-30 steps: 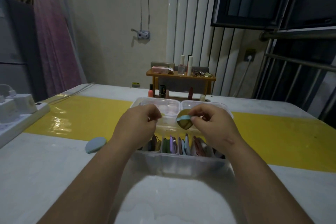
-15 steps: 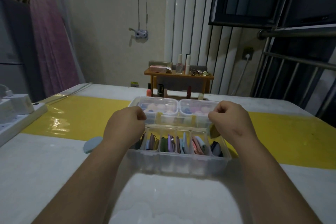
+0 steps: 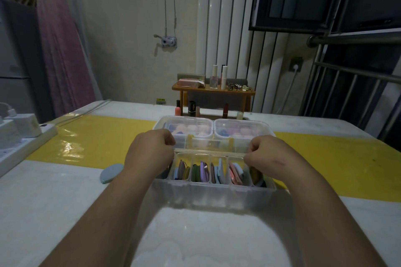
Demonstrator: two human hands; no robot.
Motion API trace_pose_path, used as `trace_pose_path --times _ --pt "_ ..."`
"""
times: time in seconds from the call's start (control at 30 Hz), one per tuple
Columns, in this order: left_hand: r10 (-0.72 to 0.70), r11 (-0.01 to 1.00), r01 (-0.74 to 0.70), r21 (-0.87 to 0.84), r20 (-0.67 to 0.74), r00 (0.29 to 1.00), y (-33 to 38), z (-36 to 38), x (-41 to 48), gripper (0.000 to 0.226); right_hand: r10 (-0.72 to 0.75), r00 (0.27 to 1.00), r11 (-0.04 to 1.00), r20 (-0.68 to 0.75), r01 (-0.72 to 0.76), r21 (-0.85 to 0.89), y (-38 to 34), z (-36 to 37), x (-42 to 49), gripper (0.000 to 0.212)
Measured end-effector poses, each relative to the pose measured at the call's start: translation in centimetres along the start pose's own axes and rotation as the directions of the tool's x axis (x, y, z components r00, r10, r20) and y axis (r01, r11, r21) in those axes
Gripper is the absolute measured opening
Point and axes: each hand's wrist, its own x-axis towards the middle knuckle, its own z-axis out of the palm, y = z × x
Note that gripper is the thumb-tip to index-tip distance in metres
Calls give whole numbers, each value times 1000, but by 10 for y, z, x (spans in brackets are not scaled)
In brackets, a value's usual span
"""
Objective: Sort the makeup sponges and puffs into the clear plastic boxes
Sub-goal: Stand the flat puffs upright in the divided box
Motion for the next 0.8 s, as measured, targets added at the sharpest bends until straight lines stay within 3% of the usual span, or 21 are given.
trace_pose_path --times 0.2,0.8 --pt "-4 1000 4 -2 2 1000 0 1 0 39 44 999 998 25 -43 -51 0 1 2 15" --pt "-15 1000 15 -26 5 1000 1 -1 -1 38 40 991 992 -128 -55 -112 -2 1 0 11"
